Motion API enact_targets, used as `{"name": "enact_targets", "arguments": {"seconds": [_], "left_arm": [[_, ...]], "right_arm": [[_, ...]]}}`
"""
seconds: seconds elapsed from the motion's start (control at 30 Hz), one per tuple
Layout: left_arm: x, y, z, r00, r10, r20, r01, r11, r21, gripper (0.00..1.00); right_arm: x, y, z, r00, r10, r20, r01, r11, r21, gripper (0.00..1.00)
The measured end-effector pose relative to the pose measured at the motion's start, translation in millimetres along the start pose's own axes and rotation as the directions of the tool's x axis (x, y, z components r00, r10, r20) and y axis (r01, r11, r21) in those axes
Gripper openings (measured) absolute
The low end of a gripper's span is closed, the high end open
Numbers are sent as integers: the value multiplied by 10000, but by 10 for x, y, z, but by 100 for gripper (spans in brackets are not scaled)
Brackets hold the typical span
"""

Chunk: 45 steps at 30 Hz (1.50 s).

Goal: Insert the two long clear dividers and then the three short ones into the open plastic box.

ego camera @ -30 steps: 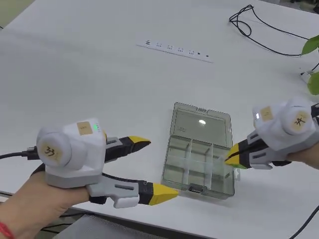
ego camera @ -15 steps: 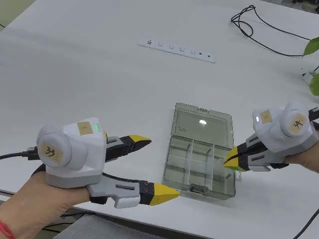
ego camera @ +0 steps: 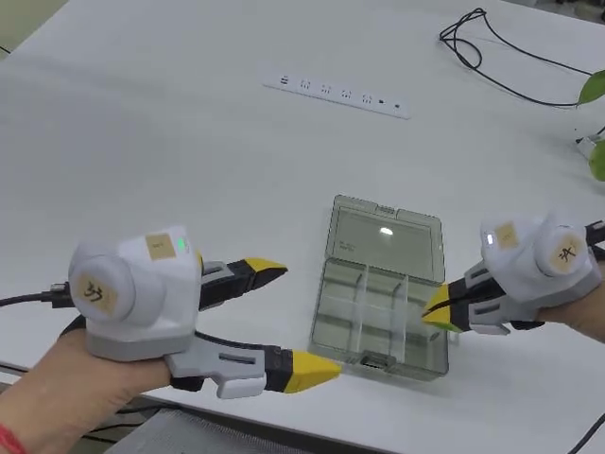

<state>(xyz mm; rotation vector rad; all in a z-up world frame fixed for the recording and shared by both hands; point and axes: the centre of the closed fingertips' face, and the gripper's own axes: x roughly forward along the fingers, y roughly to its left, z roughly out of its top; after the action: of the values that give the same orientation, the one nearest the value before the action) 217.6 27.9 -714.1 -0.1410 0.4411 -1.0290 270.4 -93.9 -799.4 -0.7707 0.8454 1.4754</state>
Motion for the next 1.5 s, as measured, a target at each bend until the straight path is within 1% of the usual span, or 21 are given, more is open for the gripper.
{"name": "enact_targets", "arguments": {"seconds": [0.2, 0.43, 0.57, 0.93, 1.0, 1.07, 1.13, 1.2, 1.27, 1.33, 1.4, 1.43, 1.5], "left_arm": [[2, -4, -10, 10000, -31, -54, 31, 10000, -11, 77], [-4, 1, 3, 10000, -7, -49, 7, 10000, 3, 77], [-5, 1, 5, 10000, -9, -47, 9, 10000, 8, 77], [-11, 1, -1, 10000, -11, -71, 11, 10000, 18, 77], [-14, 1, 5, 10000, -15, -63, 15, 10000, 20, 77], [-20, 8, 6, 10000, -5, -76, 5, 10000, 41, 77], [-30, 16, 6, 10000, 13, -80, -12, 10000, 73, 77], [-41, 22, 7, 10000, 15, -77, -15, 9999, 101, 77], [-53, 31, 4, 10000, 28, -88, -27, 10000, 91, 78], [-63, 47, 3, 9999, 65, -99, -64, 9999, 140, 79], [-70, 53, -4, 9999, 67, -138, -65, 9998, 169, 79], [-77, 61, -7, 9999, 67, -148, -65, 9998, 182, 80], [-88, 71, -4, 9999, 62, -131, -60, 9998, 204, 81]], "right_arm": [[88, 1, -46, 9997, -19, -253, 13, 9998, -214, 2], [145, 2, -77, 9986, -27, -533, 4, 9991, -433, 2], [166, -3, -98, 9981, -56, -610, 27, 9988, -480, 2], [174, -1, -100, 9980, -121, -618, 100, 9994, -343, 3], [173, -6, -99, 9976, -204, -668, 175, 9989, -439, 4], [148, -17, -83, 9973, -303, -674, 288, 9993, -233, 9], [96, -26, -30, 9982, -411, -425, 403, 9990, -196, 9], [35, -45, 18, 9979, -611, -217, 613, 9981, 71, 12], [-46, -54, 67, 9964, -843, -18, 843, 9963, 192, 16], [-119, -50, 122, 9945, -1018, 253, 1009, 9943, 337, 18], [-216, -53, 188, 9889, -1349, 630, 1307, 9892, 670, 21], [-276, -47, 231, 9834, -1558, 936, 1470, 9846, 947, 23], [-353, -33, 257, 9763, -1789, 1218, 1631, 9780, 1297, 27]]}}
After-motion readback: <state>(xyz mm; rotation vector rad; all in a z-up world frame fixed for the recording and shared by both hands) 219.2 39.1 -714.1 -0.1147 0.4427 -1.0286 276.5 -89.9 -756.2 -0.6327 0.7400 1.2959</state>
